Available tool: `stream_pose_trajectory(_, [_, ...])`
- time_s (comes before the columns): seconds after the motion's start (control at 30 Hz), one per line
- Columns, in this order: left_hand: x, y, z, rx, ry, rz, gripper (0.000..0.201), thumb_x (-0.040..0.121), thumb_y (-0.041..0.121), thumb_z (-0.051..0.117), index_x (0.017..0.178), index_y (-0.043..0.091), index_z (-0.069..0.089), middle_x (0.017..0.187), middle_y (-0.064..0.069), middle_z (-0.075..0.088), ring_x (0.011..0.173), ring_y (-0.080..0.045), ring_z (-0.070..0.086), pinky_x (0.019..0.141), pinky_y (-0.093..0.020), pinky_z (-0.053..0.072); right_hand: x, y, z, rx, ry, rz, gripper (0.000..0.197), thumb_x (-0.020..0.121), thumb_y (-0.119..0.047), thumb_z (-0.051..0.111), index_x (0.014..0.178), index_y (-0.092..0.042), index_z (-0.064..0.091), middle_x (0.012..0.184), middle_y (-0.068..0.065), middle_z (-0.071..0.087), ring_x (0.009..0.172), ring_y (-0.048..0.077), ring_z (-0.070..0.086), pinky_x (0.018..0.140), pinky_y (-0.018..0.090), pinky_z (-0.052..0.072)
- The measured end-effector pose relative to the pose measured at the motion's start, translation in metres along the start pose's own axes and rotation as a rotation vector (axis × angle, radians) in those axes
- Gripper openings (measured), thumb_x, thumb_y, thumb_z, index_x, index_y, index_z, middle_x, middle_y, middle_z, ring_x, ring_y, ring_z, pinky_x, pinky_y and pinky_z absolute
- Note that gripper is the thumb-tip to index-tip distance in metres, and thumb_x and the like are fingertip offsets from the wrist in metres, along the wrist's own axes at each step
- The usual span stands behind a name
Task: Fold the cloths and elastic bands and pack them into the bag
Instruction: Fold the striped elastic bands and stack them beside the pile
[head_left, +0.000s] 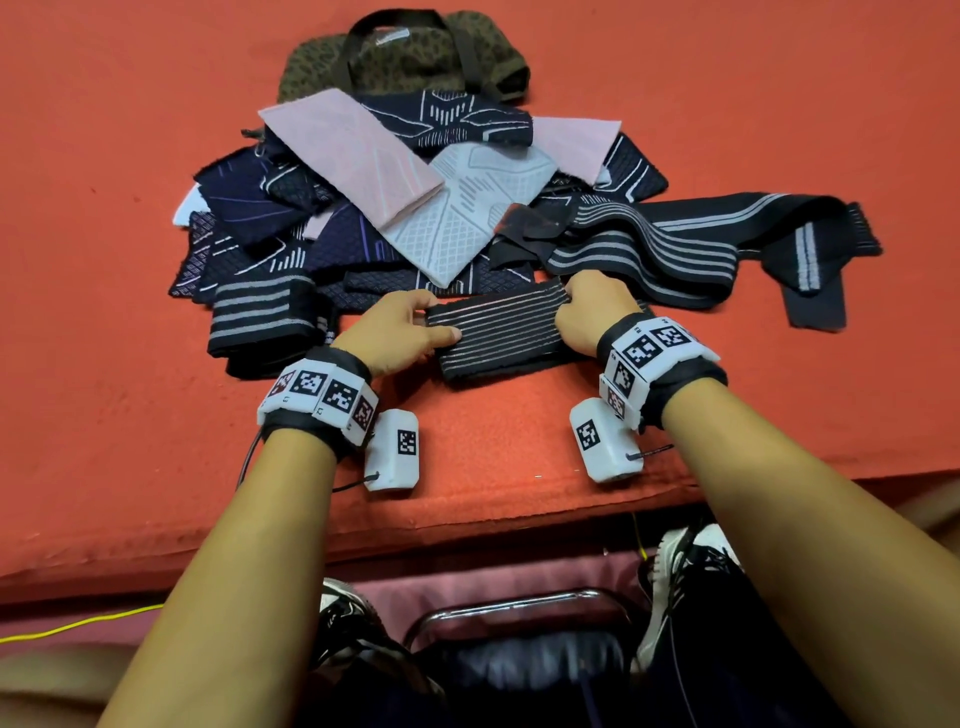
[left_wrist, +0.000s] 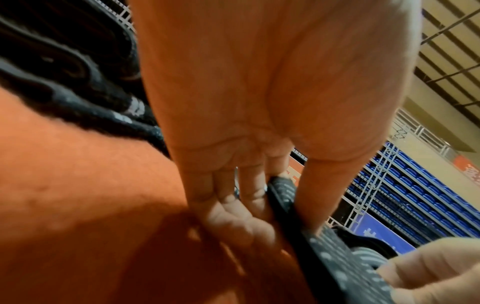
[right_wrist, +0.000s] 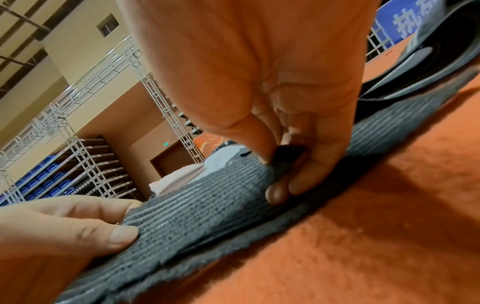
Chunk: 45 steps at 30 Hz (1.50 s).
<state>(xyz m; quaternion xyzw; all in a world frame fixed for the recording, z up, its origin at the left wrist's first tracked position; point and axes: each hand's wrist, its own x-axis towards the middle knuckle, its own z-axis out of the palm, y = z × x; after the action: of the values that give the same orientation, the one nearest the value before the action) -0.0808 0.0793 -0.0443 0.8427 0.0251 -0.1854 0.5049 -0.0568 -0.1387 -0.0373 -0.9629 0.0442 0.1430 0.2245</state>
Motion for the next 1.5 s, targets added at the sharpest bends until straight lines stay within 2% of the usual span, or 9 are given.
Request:
stream_pose_trajectory(0.2, [-0.002,-0.001,-0.016,0.024,0.137,0.026,0.026,0.083,0.006,0.075,0.076,0.014,0.051,0.052,0.008,0.059,0.047,-0.005,0.055,0.045,-0.017,0.045,0.006,-0.002,0.006,-0.004,0.013,-0.028,0.01,0.086,-0.008,0.049,0.077,-0.005,0.052,0.08,0.013,0.056,0.078,0.033,0.056,0.066,0.031,0.039])
stream_pose_trajectory(0.27, [-0.002,-0.002,-0.016,0.1,0.182,0.024,0.028,0.082,0.016,0.076,0.071,0.017,0.049,0.056,0.006,0.052,0.045,-0.002,0.049,0.046,-0.017,0.043,0.007,-0.002,0.008,-0.002,0.016,-0.034,0.01,0.087,-0.008,0.048,0.077,-0.005,0.051,0.081,0.013,0.056,0.078,0.033,0.056,0.066,0.031,0.039])
stream_pose_trajectory(0.33, [-0.002,-0.002,-0.012,0.091,0.155,0.009,0.025,0.08,0.027,0.071,0.071,0.019,0.049,0.066,-0.003,0.053,0.054,-0.014,0.052,0.048,-0.027,0.046,0.008,0.001,0.009,-0.002,0.03,-0.029,0.01,0.087,-0.008,0.047,0.082,-0.004,0.055,0.085,0.014,0.058,0.08,0.033,0.057,0.066,0.032,0.04])
stream_pose_trajectory(0.43, [-0.004,0.0,-0.005,-0.024,0.103,-0.033,0.016,0.09,0.014,0.06,0.078,0.019,0.051,0.076,-0.013,0.056,0.06,-0.023,0.054,0.043,-0.023,0.043,0.01,0.005,0.01,-0.009,0.045,-0.015,0.016,0.09,-0.009,0.047,0.097,-0.002,0.06,0.094,0.015,0.06,0.081,0.031,0.056,0.068,0.031,0.041])
stream_pose_trajectory(0.63, [-0.004,0.0,0.001,-0.092,0.025,-0.031,0.009,0.093,0.013,0.06,0.088,0.019,0.056,0.08,-0.002,0.06,0.068,-0.017,0.061,0.055,-0.025,0.051,0.012,0.011,0.011,-0.008,0.075,-0.022,0.008,0.09,-0.008,0.045,0.092,-0.006,0.053,0.11,0.022,0.062,0.097,0.037,0.059,0.072,0.031,0.038])
stream_pose_trajectory(0.9, [0.001,-0.009,-0.004,0.113,0.053,-0.083,0.014,0.091,0.014,0.068,0.079,0.013,0.06,0.067,-0.003,0.061,0.056,-0.012,0.057,0.057,-0.026,0.052,0.019,0.021,0.013,-0.02,0.112,0.001,0.008,0.093,-0.013,0.051,0.088,-0.007,0.053,0.098,0.016,0.061,0.08,0.029,0.051,0.068,0.03,0.036])
stream_pose_trajectory(1.17, [0.0,-0.007,-0.014,0.086,0.188,-0.049,0.026,0.082,0.005,0.073,0.074,0.015,0.05,0.072,-0.01,0.063,0.059,-0.024,0.063,0.053,-0.029,0.054,0.02,0.019,0.016,0.055,0.077,0.004,0.016,0.092,-0.017,0.055,0.094,-0.004,0.065,0.099,0.014,0.066,0.088,0.031,0.06,0.072,0.03,0.044])
stream_pose_trajectory(1.4, [-0.001,-0.009,-0.016,0.021,0.216,-0.076,0.025,0.081,0.005,0.071,0.076,0.016,0.049,0.069,-0.009,0.063,0.064,-0.03,0.066,0.068,-0.048,0.058,0.02,0.016,0.017,0.062,0.055,0.011,0.015,0.09,-0.02,0.059,0.088,-0.007,0.066,0.092,0.012,0.067,0.082,0.029,0.061,0.067,0.028,0.043])
stream_pose_trajectory(1.5, [0.0,-0.007,-0.016,0.024,0.222,-0.09,0.021,0.084,0.011,0.069,0.078,0.017,0.05,0.067,-0.006,0.061,0.058,-0.023,0.064,0.055,-0.036,0.057,0.019,0.016,0.015,0.037,0.063,0.026,0.015,0.088,-0.021,0.059,0.09,-0.008,0.066,0.093,0.013,0.067,0.084,0.032,0.062,0.068,0.029,0.044])
